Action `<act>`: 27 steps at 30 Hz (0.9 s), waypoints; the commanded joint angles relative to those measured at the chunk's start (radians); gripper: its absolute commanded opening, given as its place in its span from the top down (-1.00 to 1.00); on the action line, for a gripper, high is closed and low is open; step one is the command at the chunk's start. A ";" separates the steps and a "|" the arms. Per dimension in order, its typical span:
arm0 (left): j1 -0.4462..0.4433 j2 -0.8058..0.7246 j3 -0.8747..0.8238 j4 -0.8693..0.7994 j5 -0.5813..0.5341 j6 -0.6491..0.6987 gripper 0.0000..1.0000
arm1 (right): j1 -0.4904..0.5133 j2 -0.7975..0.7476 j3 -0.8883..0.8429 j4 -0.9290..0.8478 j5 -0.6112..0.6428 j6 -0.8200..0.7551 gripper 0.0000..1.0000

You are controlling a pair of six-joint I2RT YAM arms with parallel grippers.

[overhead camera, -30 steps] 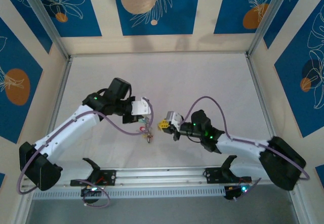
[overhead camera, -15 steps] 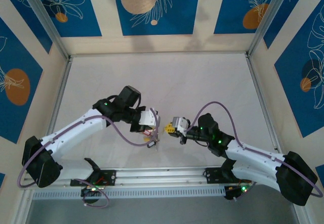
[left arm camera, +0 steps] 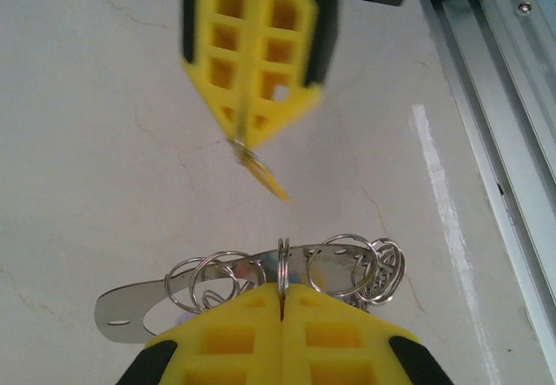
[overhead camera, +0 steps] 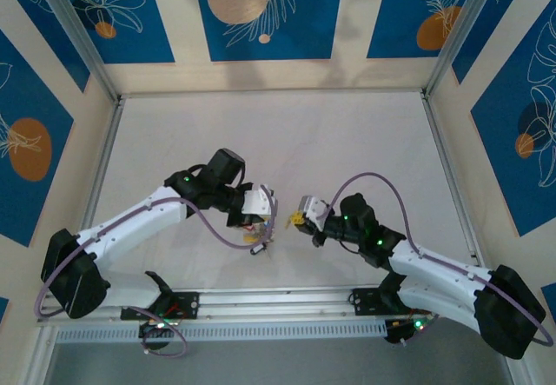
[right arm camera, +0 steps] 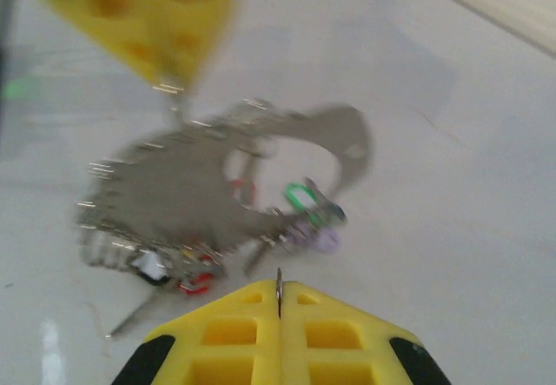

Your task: Put the keys on the keyring

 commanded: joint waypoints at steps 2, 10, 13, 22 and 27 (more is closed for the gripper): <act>-0.006 -0.006 -0.016 0.025 -0.012 -0.024 1.00 | -0.076 0.015 -0.002 -0.042 0.116 0.447 1.00; -0.007 0.016 -0.011 0.028 -0.020 -0.033 1.00 | -0.103 0.092 0.033 -0.296 0.304 0.877 1.00; -0.007 0.020 -0.005 0.020 -0.021 -0.036 1.00 | -0.130 0.185 0.103 -0.394 0.284 0.942 1.00; -0.006 0.017 -0.015 0.024 -0.031 -0.032 1.00 | -0.158 0.439 0.239 -0.424 0.343 0.985 1.00; -0.007 0.020 -0.010 0.015 -0.031 -0.032 1.00 | -0.169 0.502 0.285 -0.423 0.356 0.994 1.00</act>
